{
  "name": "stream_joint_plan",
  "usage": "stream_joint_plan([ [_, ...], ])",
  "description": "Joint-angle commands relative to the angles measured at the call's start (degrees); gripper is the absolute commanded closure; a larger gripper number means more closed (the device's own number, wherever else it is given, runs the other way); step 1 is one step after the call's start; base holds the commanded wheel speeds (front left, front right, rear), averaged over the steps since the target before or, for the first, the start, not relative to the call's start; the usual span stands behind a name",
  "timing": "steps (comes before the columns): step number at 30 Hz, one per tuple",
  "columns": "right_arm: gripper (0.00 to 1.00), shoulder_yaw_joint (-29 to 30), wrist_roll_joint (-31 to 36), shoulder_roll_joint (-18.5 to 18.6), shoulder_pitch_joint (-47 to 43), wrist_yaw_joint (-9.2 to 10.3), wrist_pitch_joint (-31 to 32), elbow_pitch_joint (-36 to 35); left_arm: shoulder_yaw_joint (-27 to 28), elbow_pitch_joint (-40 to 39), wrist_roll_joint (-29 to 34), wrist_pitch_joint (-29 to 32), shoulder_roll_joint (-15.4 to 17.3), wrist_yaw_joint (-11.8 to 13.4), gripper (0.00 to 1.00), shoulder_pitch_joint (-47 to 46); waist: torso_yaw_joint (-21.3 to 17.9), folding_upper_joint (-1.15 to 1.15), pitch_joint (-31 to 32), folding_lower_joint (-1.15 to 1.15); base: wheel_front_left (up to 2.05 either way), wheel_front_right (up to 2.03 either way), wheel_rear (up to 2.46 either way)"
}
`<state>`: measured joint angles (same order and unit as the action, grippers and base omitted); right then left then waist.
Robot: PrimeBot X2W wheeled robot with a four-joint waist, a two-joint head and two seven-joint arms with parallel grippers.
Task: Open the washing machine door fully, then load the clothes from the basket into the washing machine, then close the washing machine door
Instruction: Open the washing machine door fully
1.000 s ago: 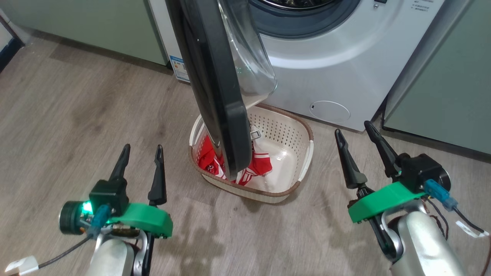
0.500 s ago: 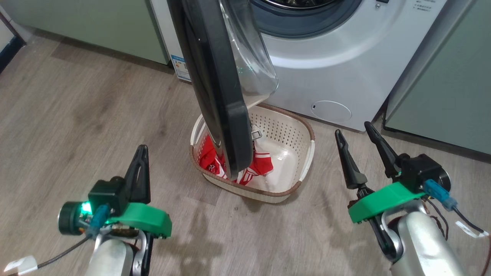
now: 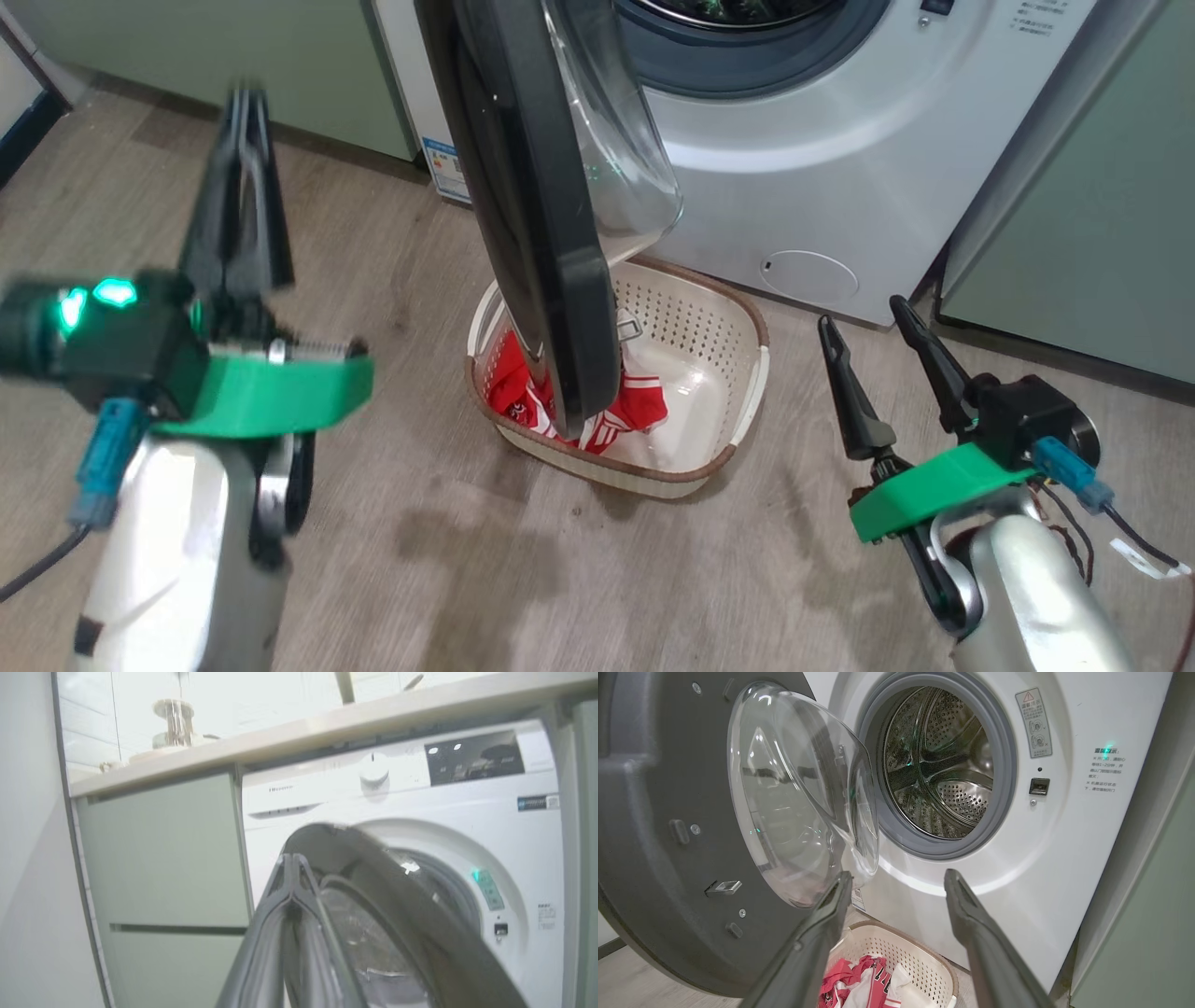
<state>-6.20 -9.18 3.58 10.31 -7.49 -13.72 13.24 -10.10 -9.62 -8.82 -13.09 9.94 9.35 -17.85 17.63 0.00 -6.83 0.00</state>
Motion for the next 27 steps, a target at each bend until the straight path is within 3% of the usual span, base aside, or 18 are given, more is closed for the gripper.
stream_joint_plan([
  [1,0.0,-1.24,0.26,-0.62,1.98,0.0,-0.62,-1.77,1.22,-4.23,1.04,0.36,1.3,0.26,1.0,-4.46,-0.08,0.0,0.1,0.0,0.0,0.0,0.0],
  [6,0.0,-1.66,0.23,-0.64,1.89,0.0,-0.63,-1.75,-5.23,-9.53,1.63,1.8,-1.6,-1.94,1.0,-9.6,-0.92,0.0,0.3,0.0,0.0,0.0,0.0],
  [12,0.0,-1.79,0.25,-0.66,1.86,0.0,-0.54,-1.69,-18.35,-8.84,0.37,3.73,-5.65,-5.17,1.0,-10.59,-2.15,0.0,0.01,0.0,0.0,0.0,0.0],
  [20,0.0,-1.82,0.25,-0.68,2.03,0.0,-0.45,-1.67,-28.93,-1.87,-4.88,7.52,-6.83,-4.54,1.0,-5.23,-3.54,0.0,-1.1,0.0,0.0,0.0,0.0],
  [27,0.0,-1.46,0.36,-0.69,2.2,0.0,-0.53,-1.72,-31.31,3.24,-6.92,8.64,-6.71,-3.18,1.0,-0.68,-3.38,0.0,-2.46,0.0,0.0,0.0,0.0],
])
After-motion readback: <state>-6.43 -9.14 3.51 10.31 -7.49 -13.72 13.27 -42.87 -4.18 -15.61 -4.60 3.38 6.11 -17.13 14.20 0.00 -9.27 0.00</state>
